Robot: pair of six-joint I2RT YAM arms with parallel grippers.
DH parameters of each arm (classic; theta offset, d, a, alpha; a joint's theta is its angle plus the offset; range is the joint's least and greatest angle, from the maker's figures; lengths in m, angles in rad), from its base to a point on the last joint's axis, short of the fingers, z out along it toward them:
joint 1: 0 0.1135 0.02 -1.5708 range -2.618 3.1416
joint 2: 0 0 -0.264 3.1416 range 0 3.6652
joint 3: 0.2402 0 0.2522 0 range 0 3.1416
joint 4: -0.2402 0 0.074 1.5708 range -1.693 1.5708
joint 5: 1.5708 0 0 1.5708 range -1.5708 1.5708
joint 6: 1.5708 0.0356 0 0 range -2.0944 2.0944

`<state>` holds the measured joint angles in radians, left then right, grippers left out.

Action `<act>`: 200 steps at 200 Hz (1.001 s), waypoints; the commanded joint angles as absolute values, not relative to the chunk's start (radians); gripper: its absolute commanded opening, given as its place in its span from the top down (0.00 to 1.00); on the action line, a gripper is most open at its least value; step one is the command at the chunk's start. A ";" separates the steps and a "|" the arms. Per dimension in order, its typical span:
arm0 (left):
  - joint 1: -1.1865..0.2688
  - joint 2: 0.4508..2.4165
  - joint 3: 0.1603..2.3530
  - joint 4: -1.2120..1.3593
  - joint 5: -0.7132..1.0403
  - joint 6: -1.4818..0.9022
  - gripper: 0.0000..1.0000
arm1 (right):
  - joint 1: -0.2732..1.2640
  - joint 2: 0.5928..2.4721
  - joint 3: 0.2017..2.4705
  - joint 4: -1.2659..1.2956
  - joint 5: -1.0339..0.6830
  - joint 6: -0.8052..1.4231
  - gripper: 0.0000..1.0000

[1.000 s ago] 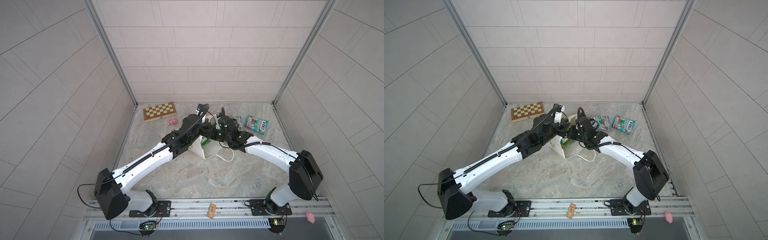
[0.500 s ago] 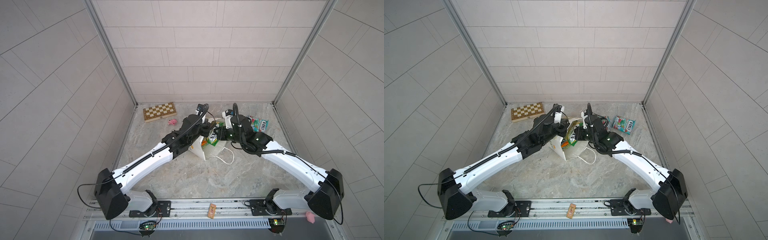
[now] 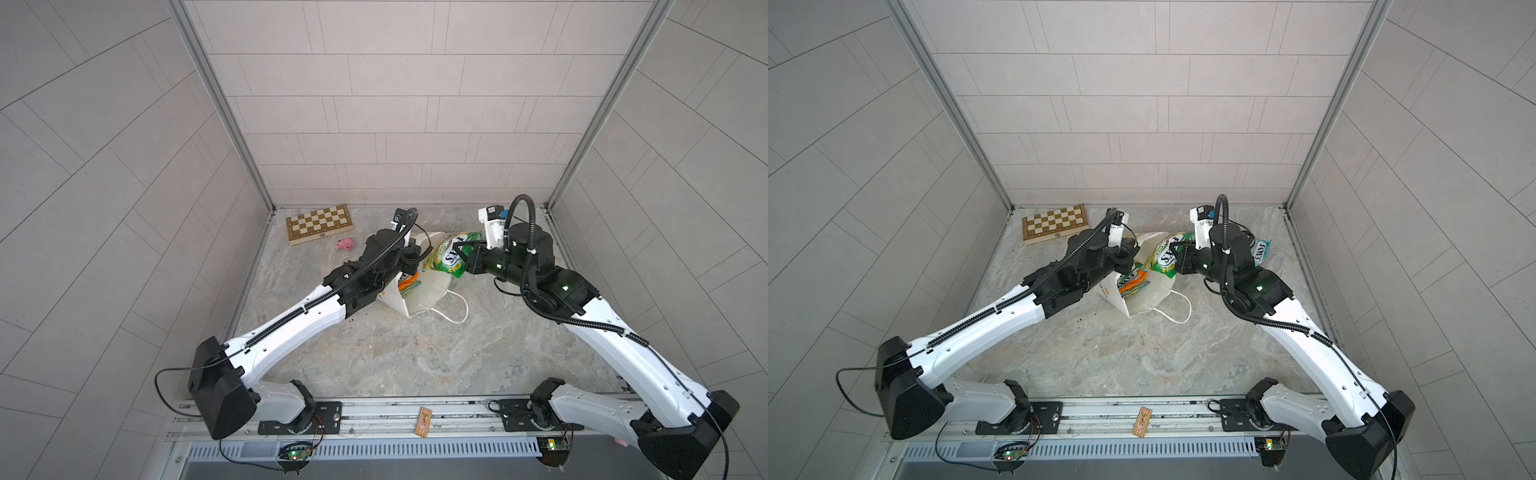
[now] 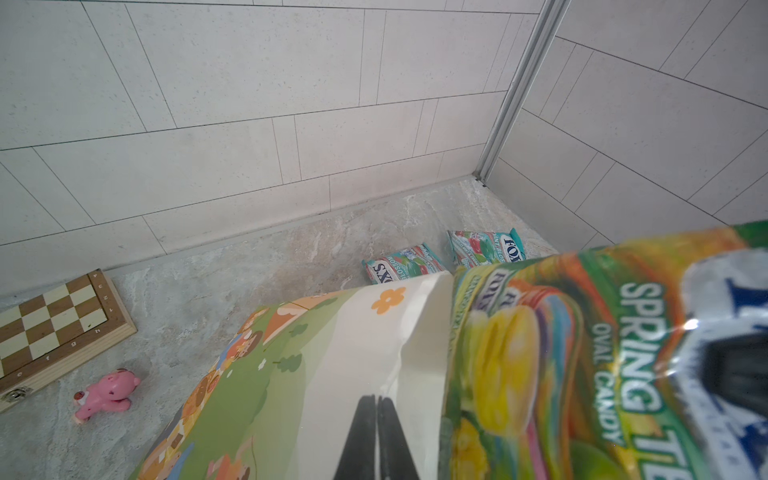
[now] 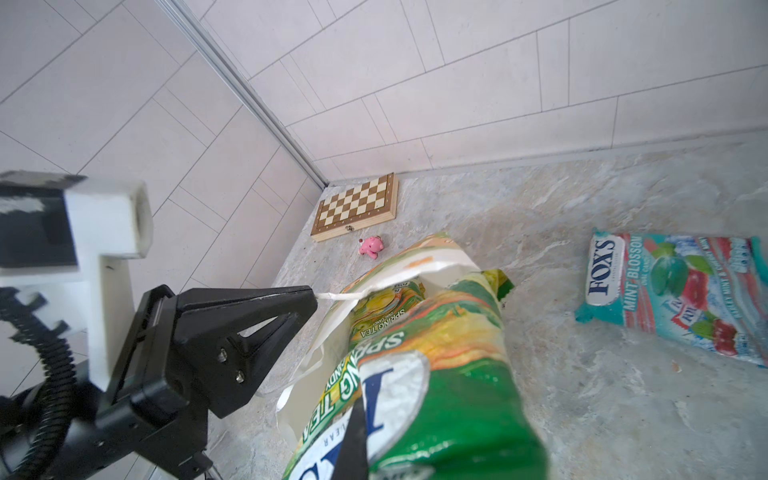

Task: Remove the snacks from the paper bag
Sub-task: 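Lift the green packet up out of the bag with the right gripper, then lower the green packet onto the table beside the teal packets and release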

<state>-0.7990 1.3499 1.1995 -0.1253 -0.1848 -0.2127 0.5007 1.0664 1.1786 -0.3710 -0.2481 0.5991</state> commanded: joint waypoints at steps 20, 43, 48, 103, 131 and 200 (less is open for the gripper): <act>-0.803 1.332 1.198 -0.124 -0.199 -0.220 1.00 | 0.397 0.997 1.148 -0.385 -0.258 0.586 1.00; -0.803 1.334 1.198 -0.125 -0.197 -0.220 1.00 | 0.303 0.982 1.103 -0.396 -0.289 0.614 1.00; -0.804 1.333 1.198 -0.126 -0.197 -0.219 1.00 | 0.283 0.981 1.091 -0.397 -0.300 0.615 1.00; -0.804 1.332 1.199 -0.126 -0.195 -0.219 1.00 | 0.137 1.018 0.977 -0.413 -0.362 0.564 1.00; -0.803 1.329 1.199 -0.127 -0.196 -0.218 1.00 | 0.125 1.076 0.953 -0.414 -0.377 0.523 1.00; -0.806 1.329 1.199 -0.127 -0.189 -0.221 1.00 | 0.126 1.229 0.905 -0.291 -0.511 0.476 1.00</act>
